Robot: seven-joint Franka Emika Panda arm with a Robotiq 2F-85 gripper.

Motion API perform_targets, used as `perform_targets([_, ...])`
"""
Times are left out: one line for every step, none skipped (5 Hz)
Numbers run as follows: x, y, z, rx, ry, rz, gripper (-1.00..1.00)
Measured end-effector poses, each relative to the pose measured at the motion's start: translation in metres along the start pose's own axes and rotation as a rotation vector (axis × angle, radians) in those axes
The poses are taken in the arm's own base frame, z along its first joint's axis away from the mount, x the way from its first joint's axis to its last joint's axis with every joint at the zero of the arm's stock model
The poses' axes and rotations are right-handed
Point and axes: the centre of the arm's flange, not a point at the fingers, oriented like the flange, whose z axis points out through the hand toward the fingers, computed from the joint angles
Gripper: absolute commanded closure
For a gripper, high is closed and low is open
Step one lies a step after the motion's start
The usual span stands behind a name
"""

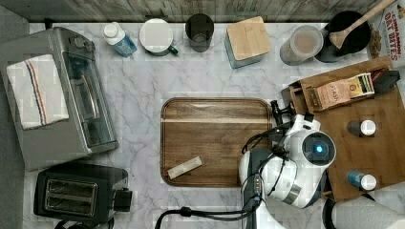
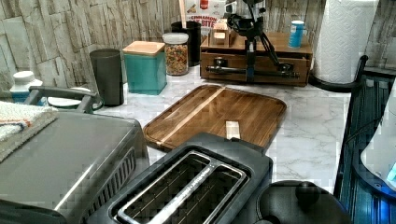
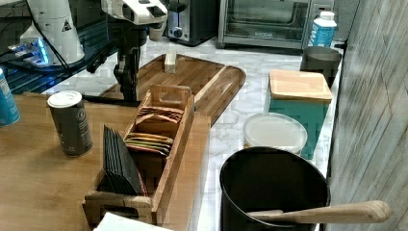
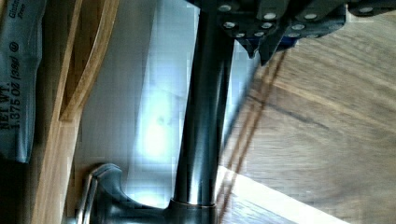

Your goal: Close the drawer.

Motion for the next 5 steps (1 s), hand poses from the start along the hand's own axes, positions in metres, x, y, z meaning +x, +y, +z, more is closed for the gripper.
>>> perform_targets([-0.005, 0.016, 0.004, -0.055, 0.033, 0.016, 1.0])
perform_targets([-0.009, 0.025, 0.005, -0.067, 0.049, 0.003, 1.0])
perform_targets([-0.007, 0.028, 0.003, -0.046, 0.026, -0.031, 1.0])
perform_targets([-0.002, 0.024, 0.004, -0.06, -0.001, -0.08, 1.0])
perform_targets([-0.002, 0.024, 0.004, -0.065, -0.004, -0.09, 1.0])
